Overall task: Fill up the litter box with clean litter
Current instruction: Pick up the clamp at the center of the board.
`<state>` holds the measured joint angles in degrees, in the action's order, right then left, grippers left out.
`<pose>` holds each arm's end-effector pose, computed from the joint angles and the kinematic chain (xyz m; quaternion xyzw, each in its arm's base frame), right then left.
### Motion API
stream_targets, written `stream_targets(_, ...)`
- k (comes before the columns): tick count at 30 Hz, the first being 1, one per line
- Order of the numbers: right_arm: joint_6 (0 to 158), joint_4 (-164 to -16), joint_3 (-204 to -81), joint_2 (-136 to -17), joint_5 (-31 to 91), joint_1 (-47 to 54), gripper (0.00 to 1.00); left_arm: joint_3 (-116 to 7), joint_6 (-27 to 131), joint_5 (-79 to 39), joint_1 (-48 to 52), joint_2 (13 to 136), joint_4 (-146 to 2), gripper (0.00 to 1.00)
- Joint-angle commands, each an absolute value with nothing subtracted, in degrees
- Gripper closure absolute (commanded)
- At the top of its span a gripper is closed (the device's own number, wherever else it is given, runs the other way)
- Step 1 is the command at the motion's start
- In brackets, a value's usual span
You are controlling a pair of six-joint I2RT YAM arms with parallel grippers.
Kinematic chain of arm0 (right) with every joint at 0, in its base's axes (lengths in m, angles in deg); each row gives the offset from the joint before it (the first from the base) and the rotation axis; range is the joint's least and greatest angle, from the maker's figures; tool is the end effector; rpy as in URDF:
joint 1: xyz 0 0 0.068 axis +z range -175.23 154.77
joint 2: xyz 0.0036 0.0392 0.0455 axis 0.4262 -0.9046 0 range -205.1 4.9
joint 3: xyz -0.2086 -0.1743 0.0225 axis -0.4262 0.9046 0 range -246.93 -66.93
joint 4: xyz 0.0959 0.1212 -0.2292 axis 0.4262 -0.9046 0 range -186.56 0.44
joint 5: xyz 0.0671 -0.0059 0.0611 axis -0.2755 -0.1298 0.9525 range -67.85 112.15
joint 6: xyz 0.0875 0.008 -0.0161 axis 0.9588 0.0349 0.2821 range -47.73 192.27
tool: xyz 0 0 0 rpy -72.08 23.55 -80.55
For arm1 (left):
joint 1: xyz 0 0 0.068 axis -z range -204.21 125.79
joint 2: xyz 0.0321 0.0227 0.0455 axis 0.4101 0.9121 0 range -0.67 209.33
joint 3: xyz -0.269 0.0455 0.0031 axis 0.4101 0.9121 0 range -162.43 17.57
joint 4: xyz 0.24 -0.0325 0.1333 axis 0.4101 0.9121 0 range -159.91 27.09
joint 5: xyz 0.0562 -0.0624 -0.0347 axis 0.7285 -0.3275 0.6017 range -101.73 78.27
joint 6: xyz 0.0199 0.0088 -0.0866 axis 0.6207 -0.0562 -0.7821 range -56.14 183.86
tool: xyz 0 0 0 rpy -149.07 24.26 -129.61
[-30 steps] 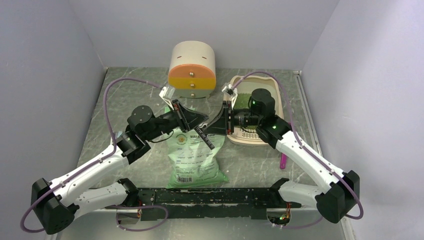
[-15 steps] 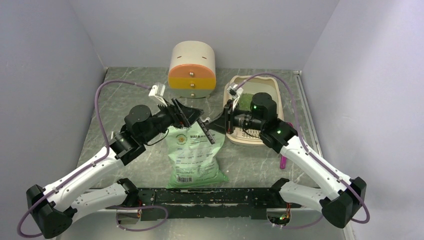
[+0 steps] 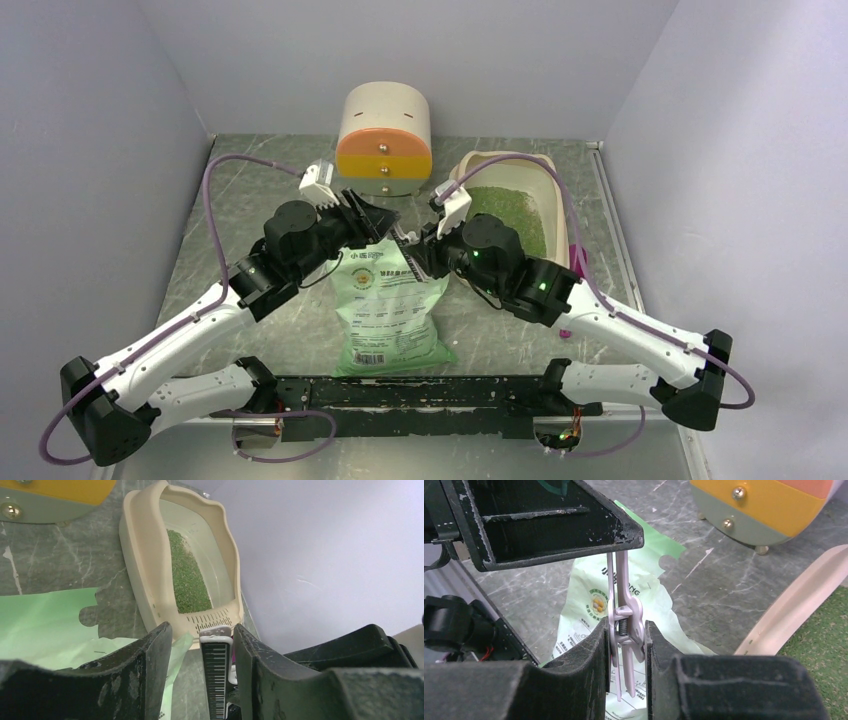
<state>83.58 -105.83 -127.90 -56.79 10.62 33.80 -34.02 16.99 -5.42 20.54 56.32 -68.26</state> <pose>0.1690 0.2506 0.3582 -0.2688 0.7556 0.2750 0.5304 0.2146 -0.2004 0.3513 -0.0503 0.7473 -0.4454 0.4905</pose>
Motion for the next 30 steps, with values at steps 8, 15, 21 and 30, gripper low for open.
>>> stream_targets(8, 84.5, -99.5, -128.1, -57.4, 0.4, 39.3, 1.0, -34.0, 17.0, -6.0, 21.5, 59.1, -72.2, 0.7)
stream_targets(15, 86.7, -98.0, -125.6, -55.4, 5.7, 39.3, 0.88, -32.8, 17.9, -8.0, 21.6, 57.9, -74.3, 0.95)
stream_targets(21, 89.7, -101.9, -127.8, -54.7, 12.6, 35.2, 0.44, -31.7, 17.8, -8.3, 21.5, 56.6, -75.4, 0.95)
stream_targets(30, 94.7, -101.8, -127.2, -56.1, 31.4, 23.3, 0.3, -31.7, 17.9, -7.5, 21.6, 55.2, -74.3, 0.95)
